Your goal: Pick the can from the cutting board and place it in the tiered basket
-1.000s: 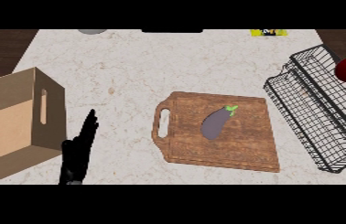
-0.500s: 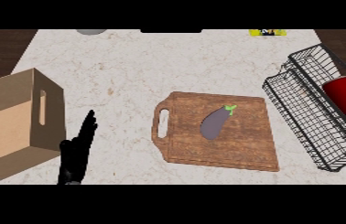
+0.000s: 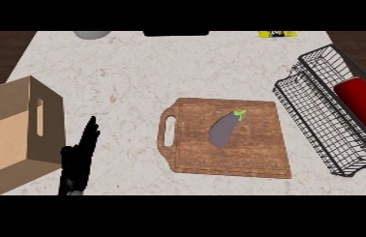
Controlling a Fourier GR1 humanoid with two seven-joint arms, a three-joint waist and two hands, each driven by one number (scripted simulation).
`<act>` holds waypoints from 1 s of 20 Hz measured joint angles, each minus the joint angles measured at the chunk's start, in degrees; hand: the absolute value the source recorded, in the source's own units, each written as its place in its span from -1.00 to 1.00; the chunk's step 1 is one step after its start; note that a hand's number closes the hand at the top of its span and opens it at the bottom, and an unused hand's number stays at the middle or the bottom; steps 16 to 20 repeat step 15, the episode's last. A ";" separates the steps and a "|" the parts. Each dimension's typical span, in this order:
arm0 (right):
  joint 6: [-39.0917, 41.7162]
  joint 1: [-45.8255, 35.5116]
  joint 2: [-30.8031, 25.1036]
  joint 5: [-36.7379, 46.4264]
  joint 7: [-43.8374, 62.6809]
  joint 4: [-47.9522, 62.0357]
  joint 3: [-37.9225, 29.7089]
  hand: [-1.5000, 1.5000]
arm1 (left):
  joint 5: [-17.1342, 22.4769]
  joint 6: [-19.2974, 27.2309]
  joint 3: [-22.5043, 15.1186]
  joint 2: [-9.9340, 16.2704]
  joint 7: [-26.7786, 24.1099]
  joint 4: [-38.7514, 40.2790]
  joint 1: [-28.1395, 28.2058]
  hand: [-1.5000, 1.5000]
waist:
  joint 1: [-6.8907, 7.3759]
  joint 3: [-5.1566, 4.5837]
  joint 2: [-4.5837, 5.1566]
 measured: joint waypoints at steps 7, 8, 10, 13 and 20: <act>7.47 11.79 -0.82 -14.22 5.16 -14.51 -15.92 -1.00 | 0.16 0.85 0.81 -0.66 -1.54 0.07 1.82 0.00 | -2.00 0.05 -0.64; 8.29 13.35 -0.85 -16.48 5.15 -14.89 -18.31 -1.00 | 0.40 0.81 1.29 -0.49 -2.04 0.33 2.13 0.00 | -2.38 0.07 -0.75; 10.28 16.65 -0.58 -21.32 4.73 -15.74 -22.66 -1.00 | 0.51 0.94 1.66 -0.24 -1.99 -0.11 2.94 0.00 | -3.23 0.09 -1.05; 13.57 21.50 -0.01 -31.64 3.33 -17.30 -29.34 -1.00 | 0.57 1.21 2.14 0.00 -1.87 -0.53 3.77 0.00 | -4.45 0.11 -1.40; 15.61 24.19 0.03 -38.86 2.54 -17.52 -33.63 -1.00 | 0.54 1.41 2.00 -0.31 -1.64 -0.68 4.13 0.00 | -5.14 0.08 -1.61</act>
